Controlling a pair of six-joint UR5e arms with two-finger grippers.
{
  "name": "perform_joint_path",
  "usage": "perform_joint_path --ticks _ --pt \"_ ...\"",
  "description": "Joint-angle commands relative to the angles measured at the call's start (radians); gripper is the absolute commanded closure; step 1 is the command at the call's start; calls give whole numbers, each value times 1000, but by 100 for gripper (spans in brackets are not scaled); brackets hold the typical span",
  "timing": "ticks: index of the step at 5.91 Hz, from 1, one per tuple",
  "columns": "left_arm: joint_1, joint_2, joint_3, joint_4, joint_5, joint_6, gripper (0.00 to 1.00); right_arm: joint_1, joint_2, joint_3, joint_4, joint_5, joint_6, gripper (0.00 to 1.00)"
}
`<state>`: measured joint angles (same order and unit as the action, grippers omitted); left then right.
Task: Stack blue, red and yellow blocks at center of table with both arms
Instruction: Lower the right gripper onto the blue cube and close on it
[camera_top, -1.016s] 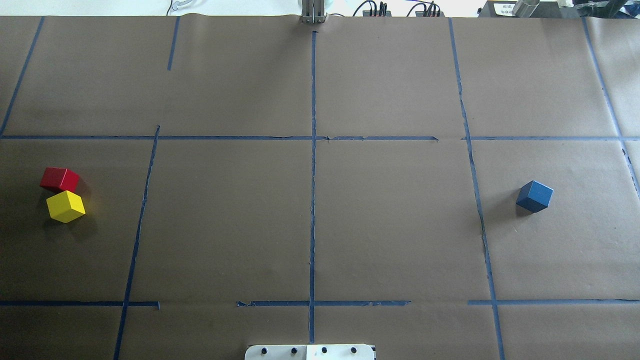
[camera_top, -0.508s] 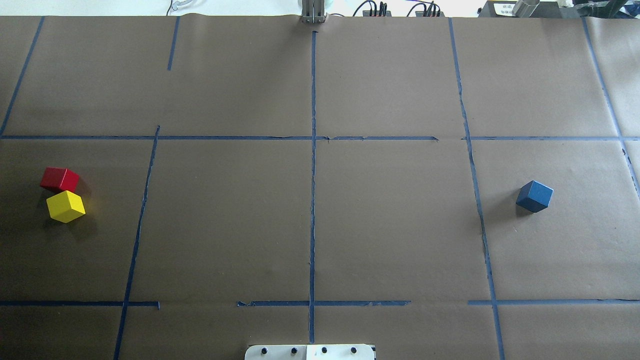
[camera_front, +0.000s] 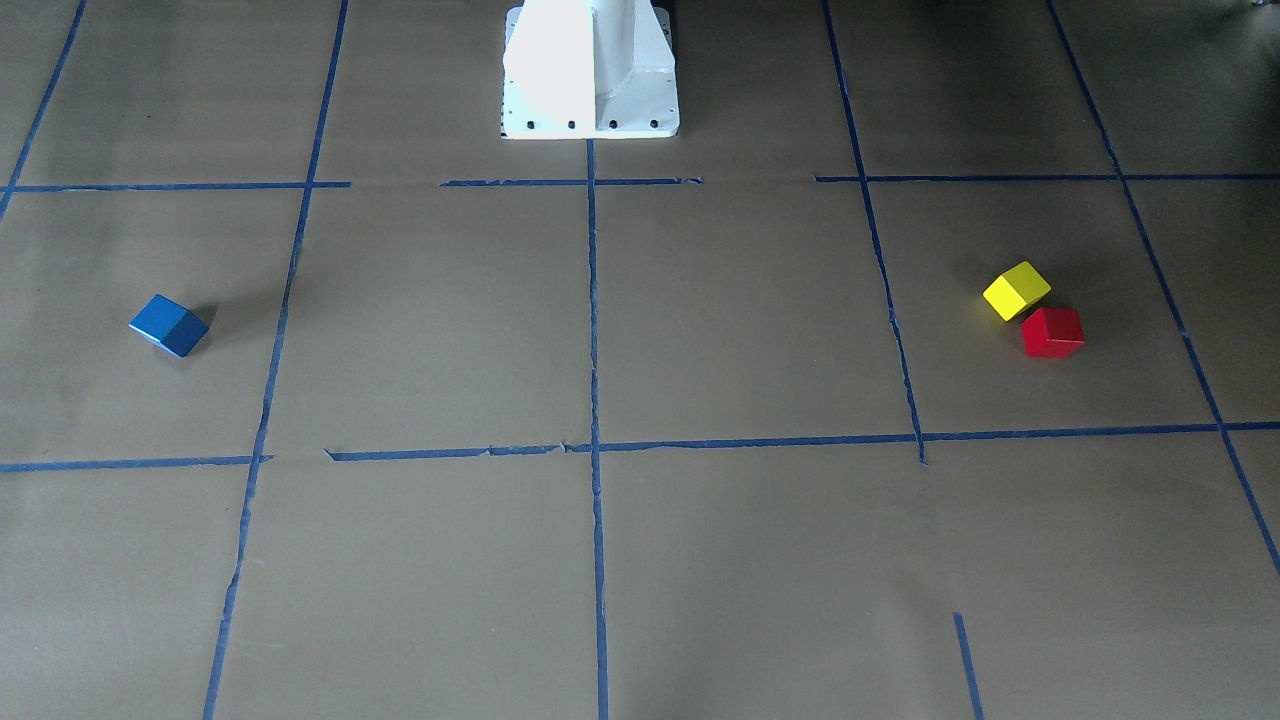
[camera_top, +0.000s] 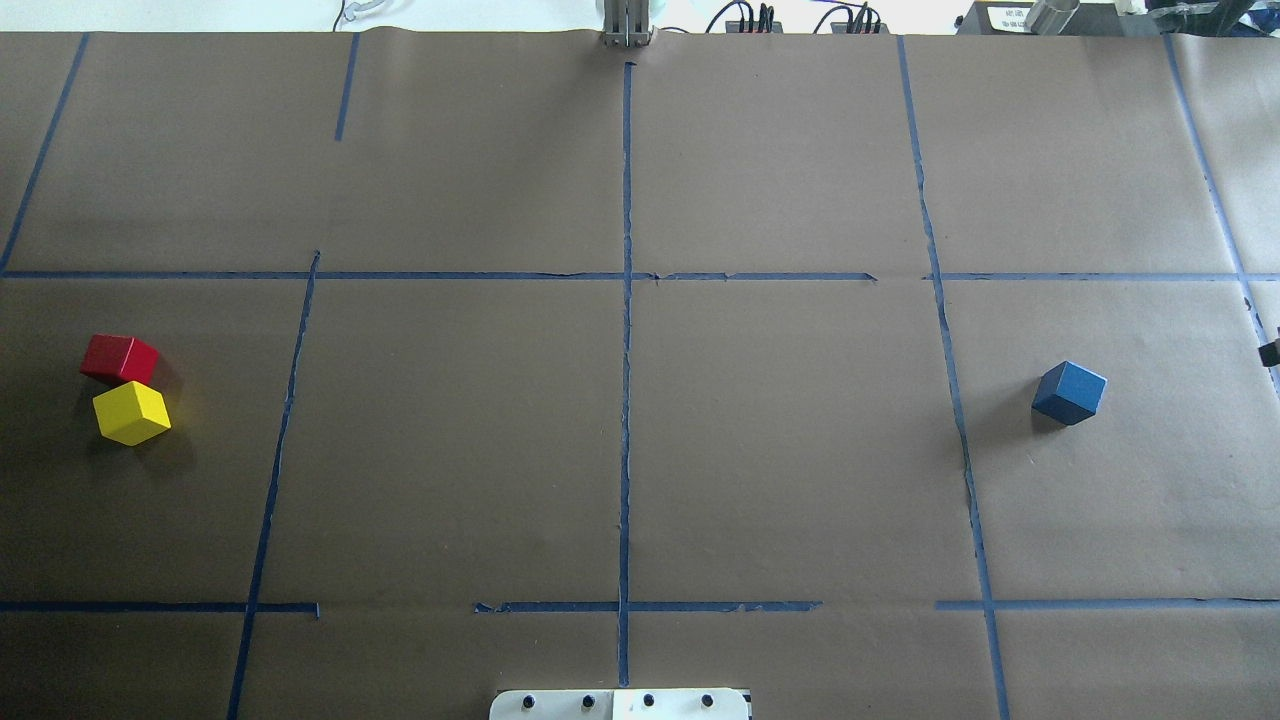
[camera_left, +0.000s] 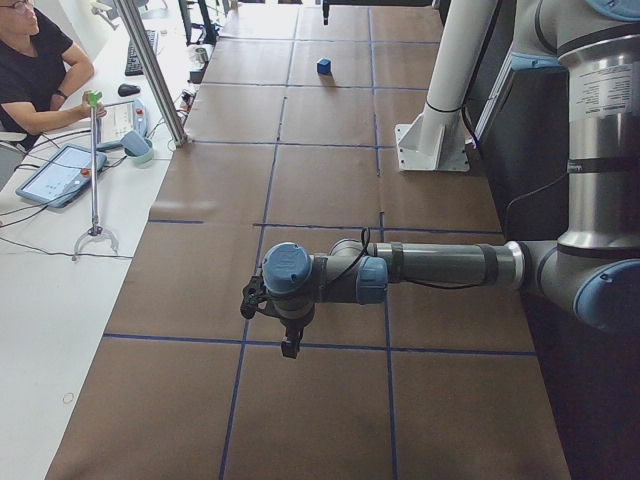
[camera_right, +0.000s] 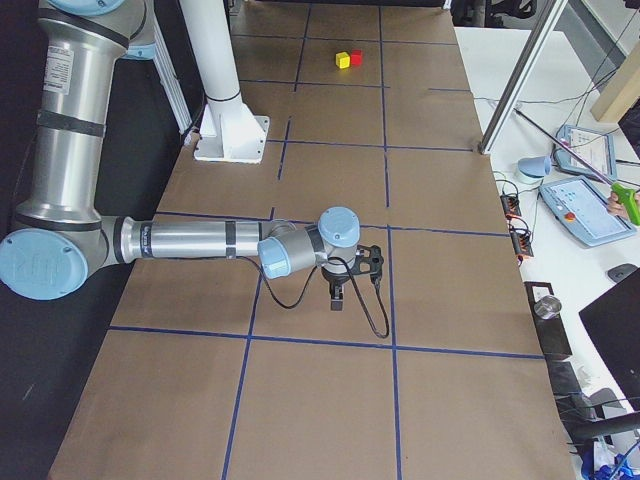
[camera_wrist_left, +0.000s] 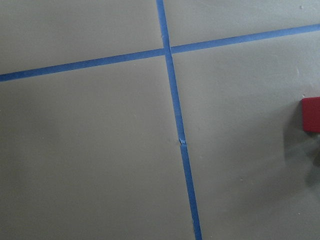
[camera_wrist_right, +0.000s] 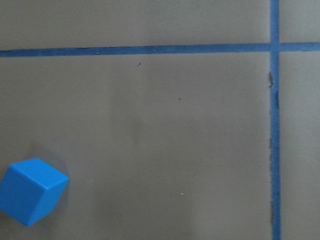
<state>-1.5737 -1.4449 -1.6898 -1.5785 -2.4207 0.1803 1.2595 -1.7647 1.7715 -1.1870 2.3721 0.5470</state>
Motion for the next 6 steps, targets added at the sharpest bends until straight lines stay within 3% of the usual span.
perform_joint_path --ticks 1,3,4,6 --pt "0 9 -14 0 -17 2 0 -145 11 25 124 -19 456 1" --pt "-2 9 -22 0 -18 2 0 -202 19 45 124 -76 572 1" --pt "-2 11 -21 0 -18 4 0 -289 77 45 121 -155 662 1" --pt "-2 11 -27 0 -26 4 0 -353 88 27 122 -191 699 1"
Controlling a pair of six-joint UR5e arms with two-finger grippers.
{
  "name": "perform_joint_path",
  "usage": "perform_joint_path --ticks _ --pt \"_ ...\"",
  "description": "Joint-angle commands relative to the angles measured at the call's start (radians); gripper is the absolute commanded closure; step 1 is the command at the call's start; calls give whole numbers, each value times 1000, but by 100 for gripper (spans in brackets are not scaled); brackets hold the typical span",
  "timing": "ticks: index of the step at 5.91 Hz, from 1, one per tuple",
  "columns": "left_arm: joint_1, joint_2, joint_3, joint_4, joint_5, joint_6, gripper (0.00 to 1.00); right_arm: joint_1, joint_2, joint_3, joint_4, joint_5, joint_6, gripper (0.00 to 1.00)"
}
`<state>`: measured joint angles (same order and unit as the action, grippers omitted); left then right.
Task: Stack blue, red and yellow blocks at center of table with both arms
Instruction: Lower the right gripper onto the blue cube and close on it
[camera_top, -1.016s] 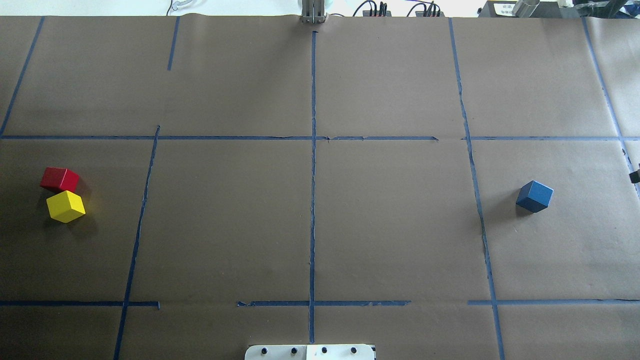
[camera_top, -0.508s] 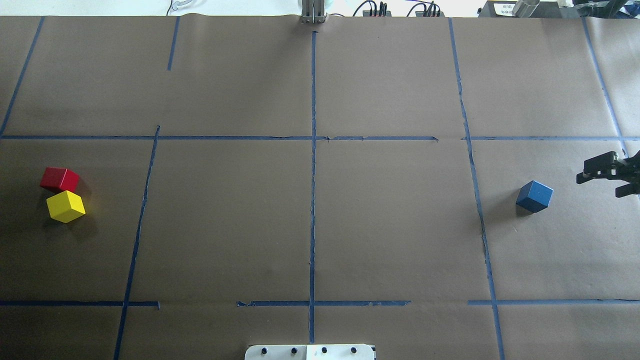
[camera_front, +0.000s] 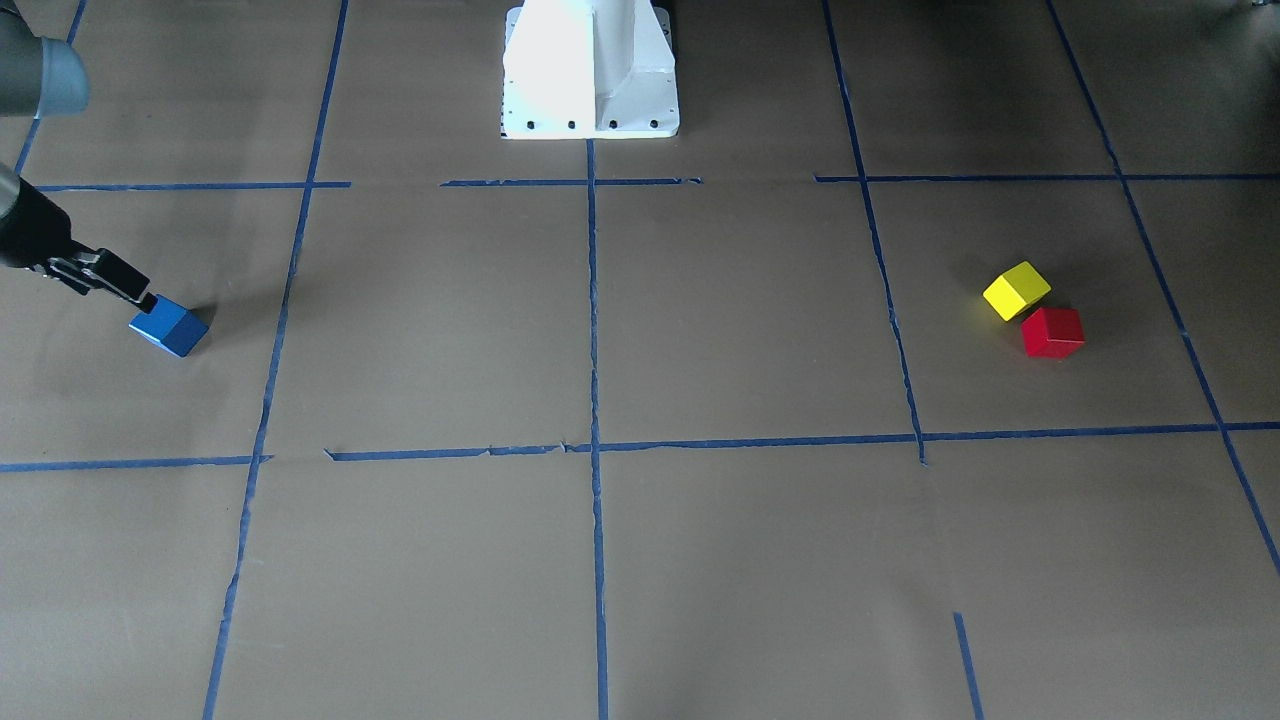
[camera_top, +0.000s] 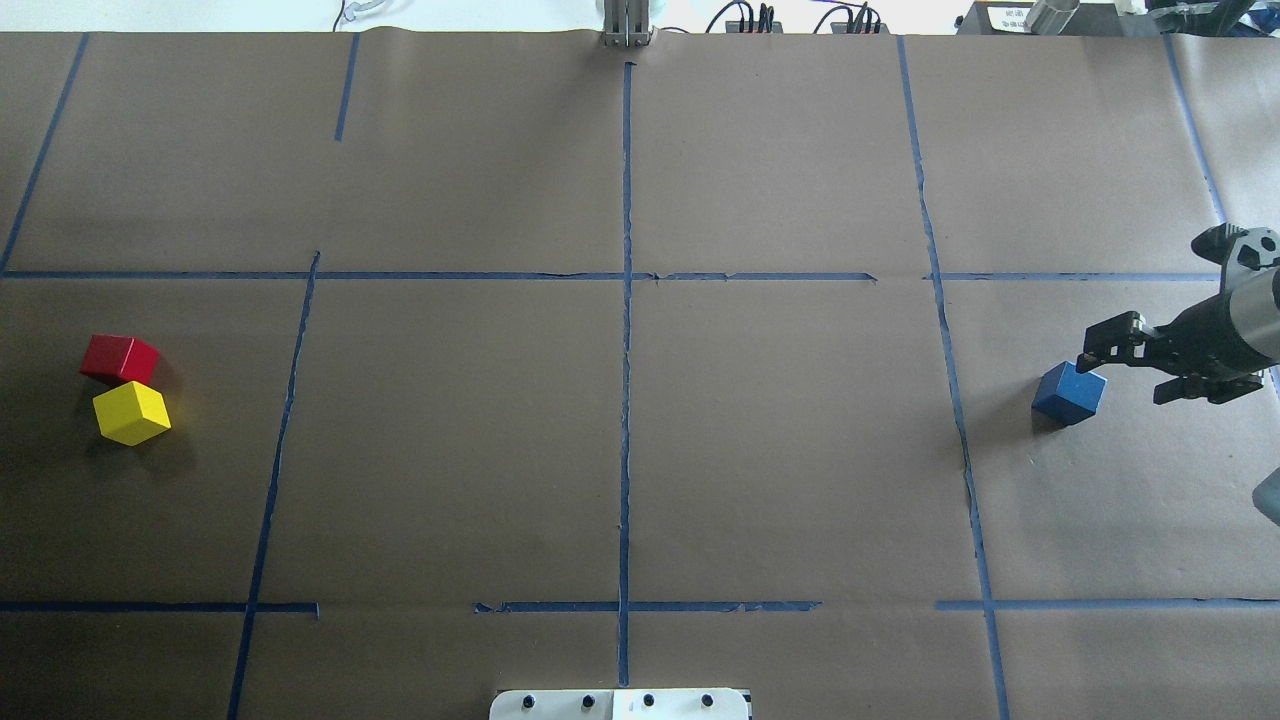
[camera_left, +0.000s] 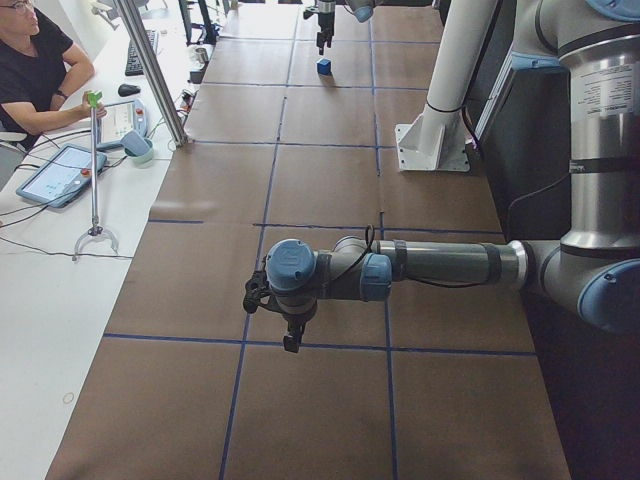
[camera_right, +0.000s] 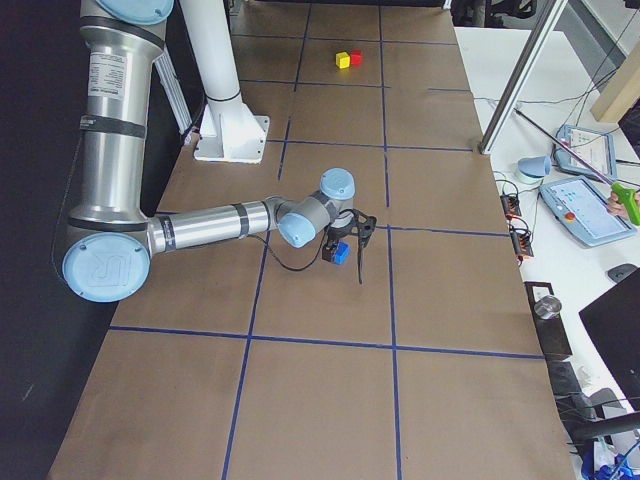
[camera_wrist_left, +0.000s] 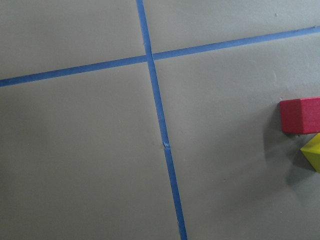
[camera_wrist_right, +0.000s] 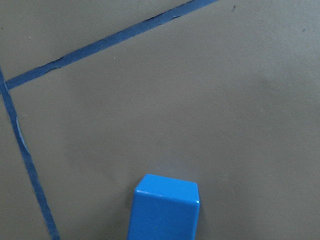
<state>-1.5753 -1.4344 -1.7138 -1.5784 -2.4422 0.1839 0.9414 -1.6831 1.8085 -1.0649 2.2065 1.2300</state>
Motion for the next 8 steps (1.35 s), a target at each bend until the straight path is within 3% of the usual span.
perform_joint_path --ticks 1,4,6,8 --pt "0 0 -3 0 -5 0 0 -47 8 -30 2 -39 13 1" --pt "-3 11 -15 0 -6 0 0 -70 56 -52 0 -50 20 2" --pt "-3 54 -76 1 -6 -3 0 -70 57 -76 2 -62 20 2" --pt "-3 58 -78 2 -21 -3 0 -70 65 -86 0 -64 20 7"
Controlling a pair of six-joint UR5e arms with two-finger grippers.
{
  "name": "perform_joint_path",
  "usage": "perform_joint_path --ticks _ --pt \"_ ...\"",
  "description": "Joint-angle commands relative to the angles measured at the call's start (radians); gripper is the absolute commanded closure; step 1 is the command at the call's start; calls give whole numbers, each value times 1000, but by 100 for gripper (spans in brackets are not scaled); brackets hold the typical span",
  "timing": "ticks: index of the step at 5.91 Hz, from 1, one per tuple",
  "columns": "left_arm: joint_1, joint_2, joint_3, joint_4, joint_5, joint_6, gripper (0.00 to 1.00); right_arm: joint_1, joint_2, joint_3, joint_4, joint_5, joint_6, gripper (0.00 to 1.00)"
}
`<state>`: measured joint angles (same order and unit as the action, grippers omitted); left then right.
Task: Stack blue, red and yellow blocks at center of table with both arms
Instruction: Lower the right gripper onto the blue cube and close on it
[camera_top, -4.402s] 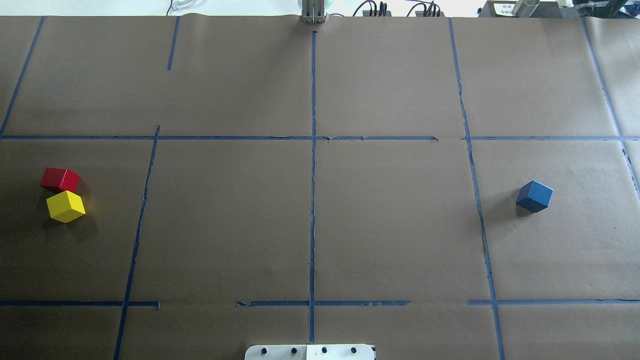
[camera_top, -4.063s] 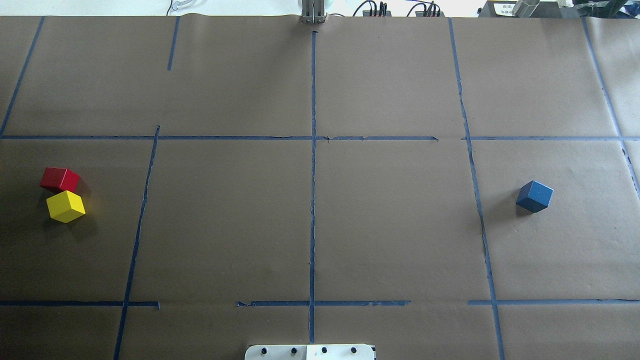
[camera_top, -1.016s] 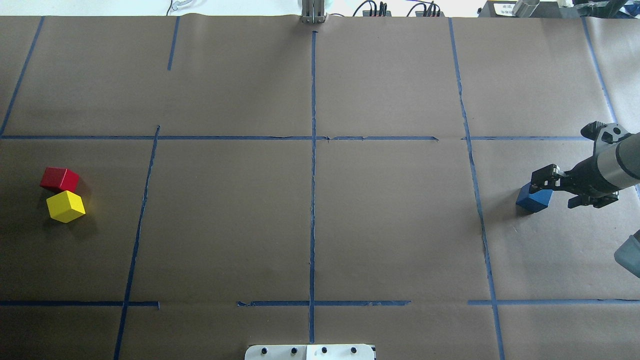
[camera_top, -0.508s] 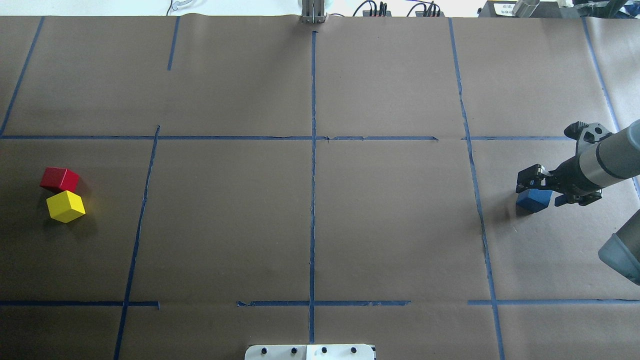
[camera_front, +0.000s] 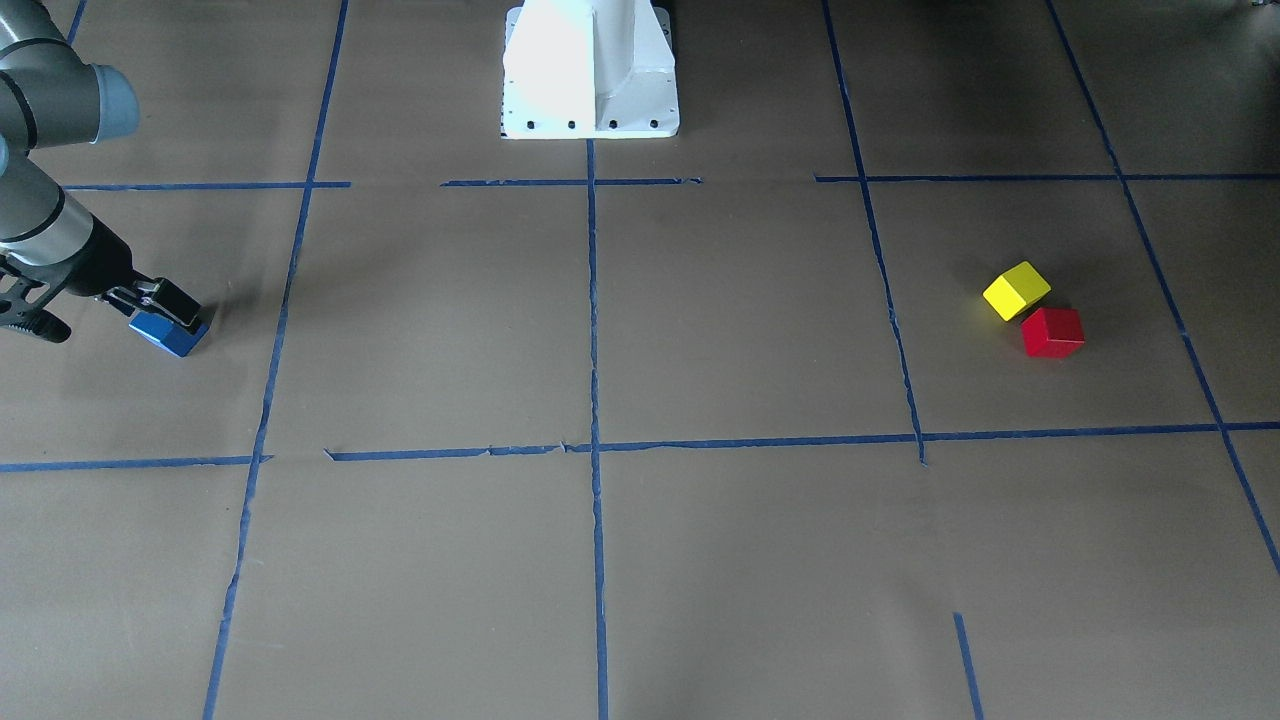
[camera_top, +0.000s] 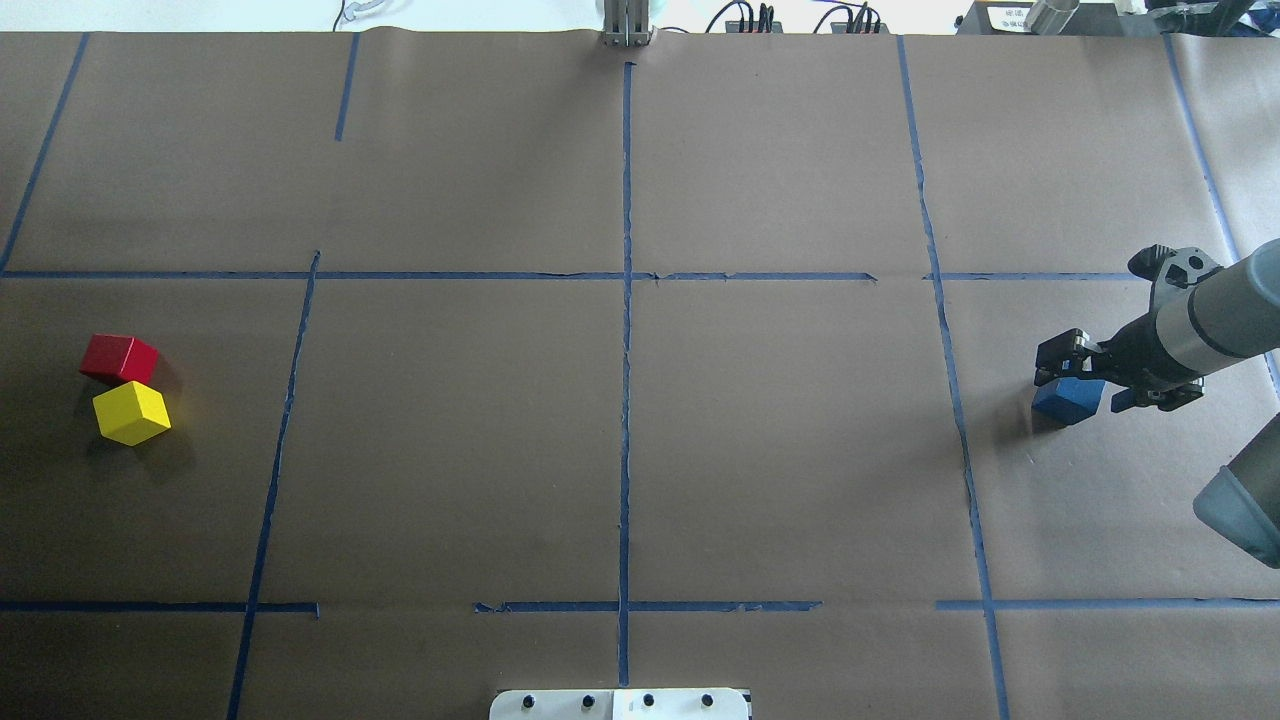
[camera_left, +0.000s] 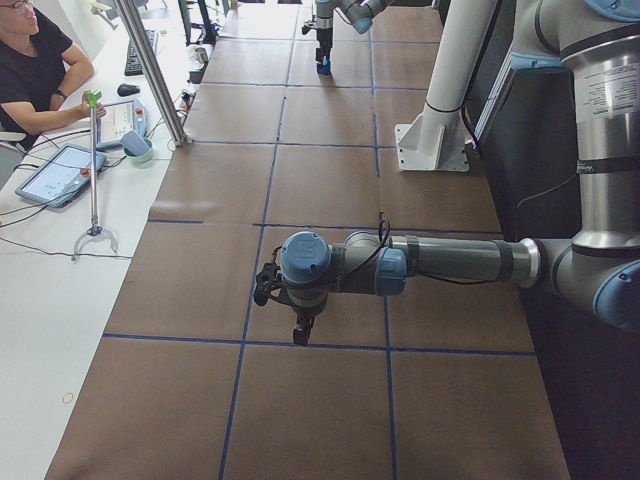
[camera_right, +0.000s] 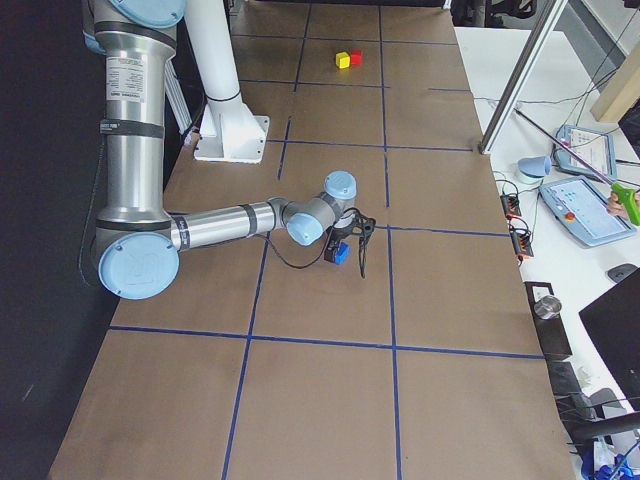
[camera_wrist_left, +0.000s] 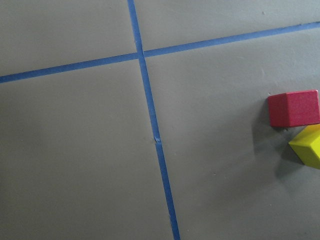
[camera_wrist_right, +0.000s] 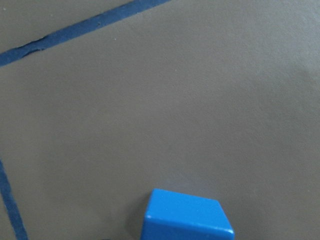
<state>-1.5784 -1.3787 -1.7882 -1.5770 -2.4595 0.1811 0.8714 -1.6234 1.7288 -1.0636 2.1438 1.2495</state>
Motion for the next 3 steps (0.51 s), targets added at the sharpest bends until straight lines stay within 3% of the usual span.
perform_joint_path --ticks 1,2,3 --pt "0 3 -5 0 -6 0 0 -2 11 -23 -3 -2 2 9" --pt "0 3 -7 0 -6 0 0 -2 20 -38 1 1 2 9" --pt "-2 10 -16 0 -6 0 0 -3 22 -43 -4 2 2 24"
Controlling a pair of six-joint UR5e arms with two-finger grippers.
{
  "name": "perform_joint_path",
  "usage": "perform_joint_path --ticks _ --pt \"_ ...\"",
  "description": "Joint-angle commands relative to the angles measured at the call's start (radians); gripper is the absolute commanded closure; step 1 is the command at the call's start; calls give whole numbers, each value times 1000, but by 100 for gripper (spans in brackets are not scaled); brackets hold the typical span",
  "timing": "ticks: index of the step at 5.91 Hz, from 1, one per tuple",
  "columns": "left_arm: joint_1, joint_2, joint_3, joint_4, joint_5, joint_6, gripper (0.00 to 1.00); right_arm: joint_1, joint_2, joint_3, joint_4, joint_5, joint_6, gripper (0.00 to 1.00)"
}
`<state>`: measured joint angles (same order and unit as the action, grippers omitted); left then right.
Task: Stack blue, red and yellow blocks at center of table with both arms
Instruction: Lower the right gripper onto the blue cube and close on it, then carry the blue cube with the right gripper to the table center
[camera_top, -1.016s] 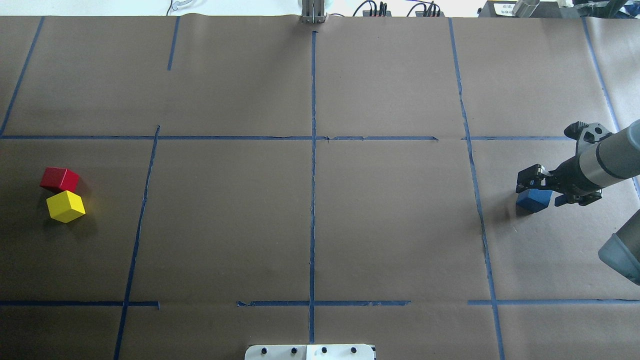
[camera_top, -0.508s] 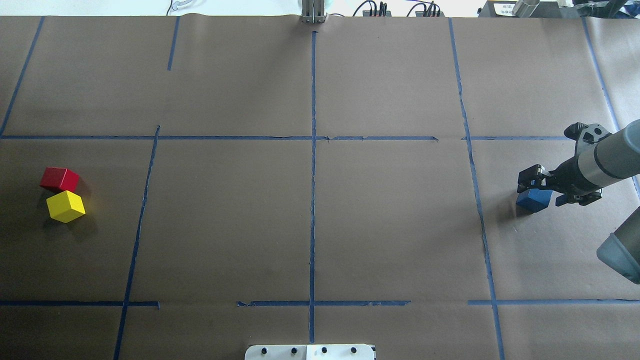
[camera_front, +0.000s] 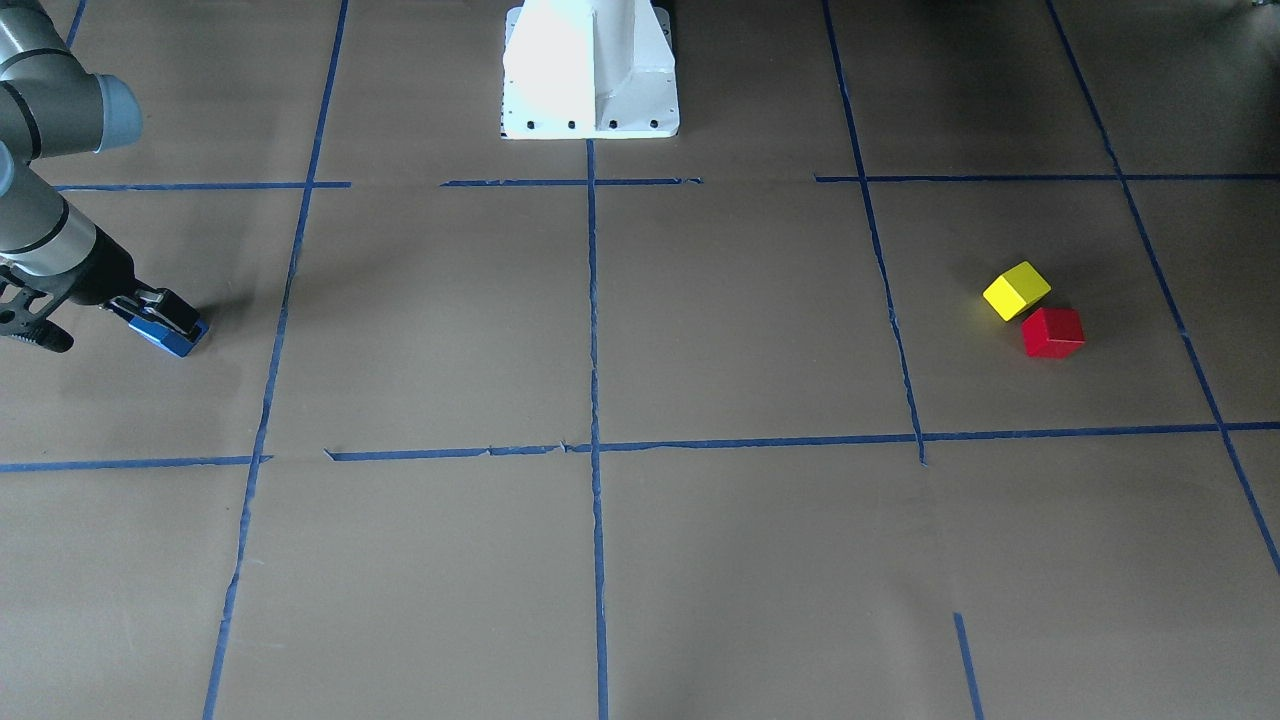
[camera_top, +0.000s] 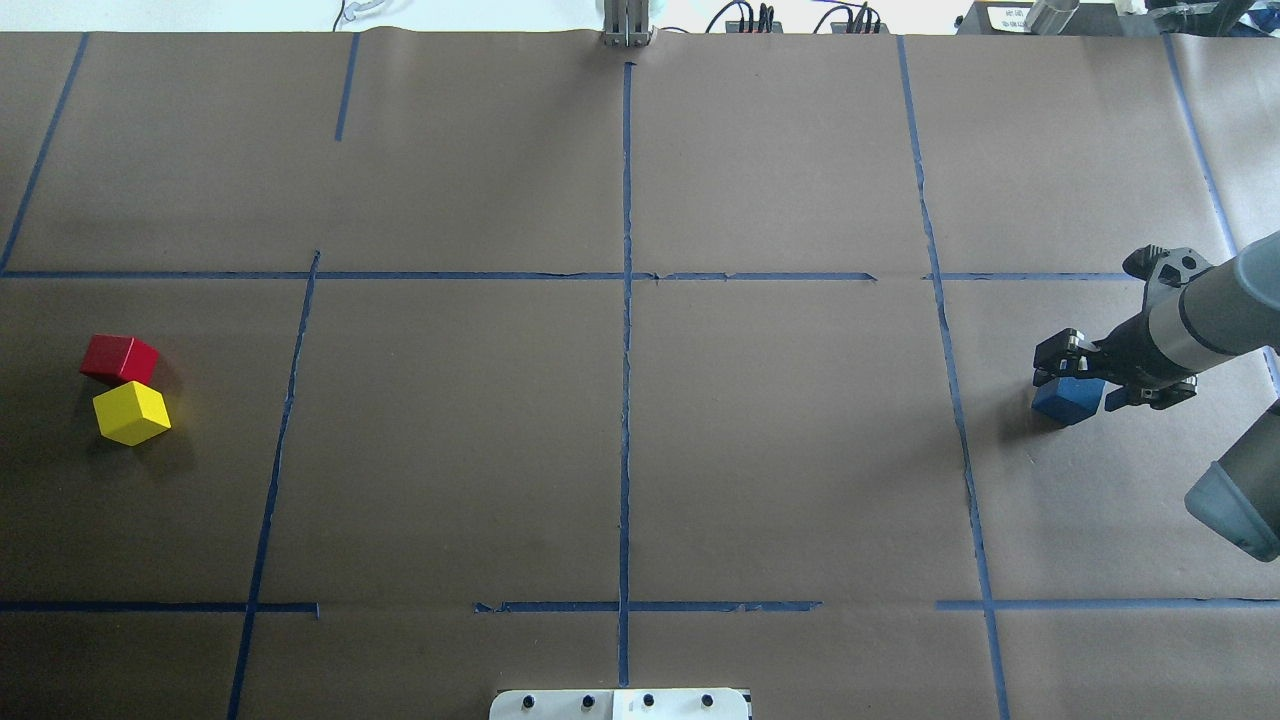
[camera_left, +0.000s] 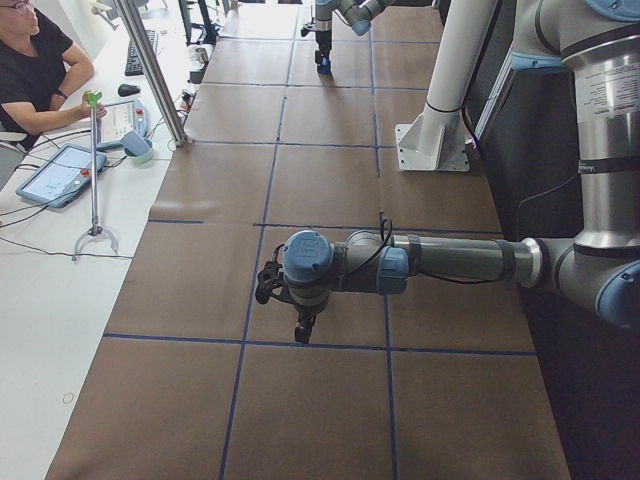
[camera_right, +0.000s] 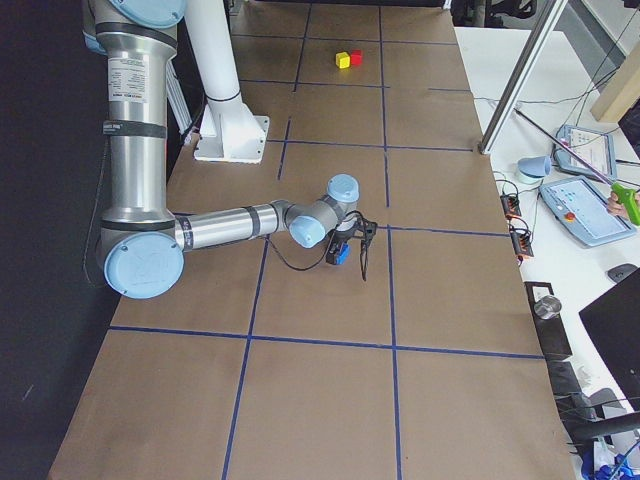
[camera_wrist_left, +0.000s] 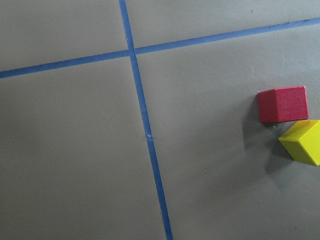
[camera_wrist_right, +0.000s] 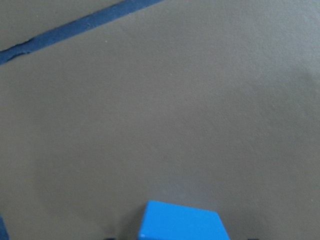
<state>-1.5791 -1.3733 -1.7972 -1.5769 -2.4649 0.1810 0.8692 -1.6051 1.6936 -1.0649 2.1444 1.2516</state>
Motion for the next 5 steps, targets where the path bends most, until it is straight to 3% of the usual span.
perform_joint_path --ticks 1,2,3,5 --pt "-1 16 -19 0 0 0 0 -2 11 -9 -10 12 18 83" --pt "-1 17 -19 2 0 0 0 -1 13 1 -10 26 25 99" --pt "-1 17 -17 0 0 -2 0 -1 52 23 -21 69 64 100" --pt "-1 17 -17 0 0 -2 0 8 374 63 -369 91 85 100"
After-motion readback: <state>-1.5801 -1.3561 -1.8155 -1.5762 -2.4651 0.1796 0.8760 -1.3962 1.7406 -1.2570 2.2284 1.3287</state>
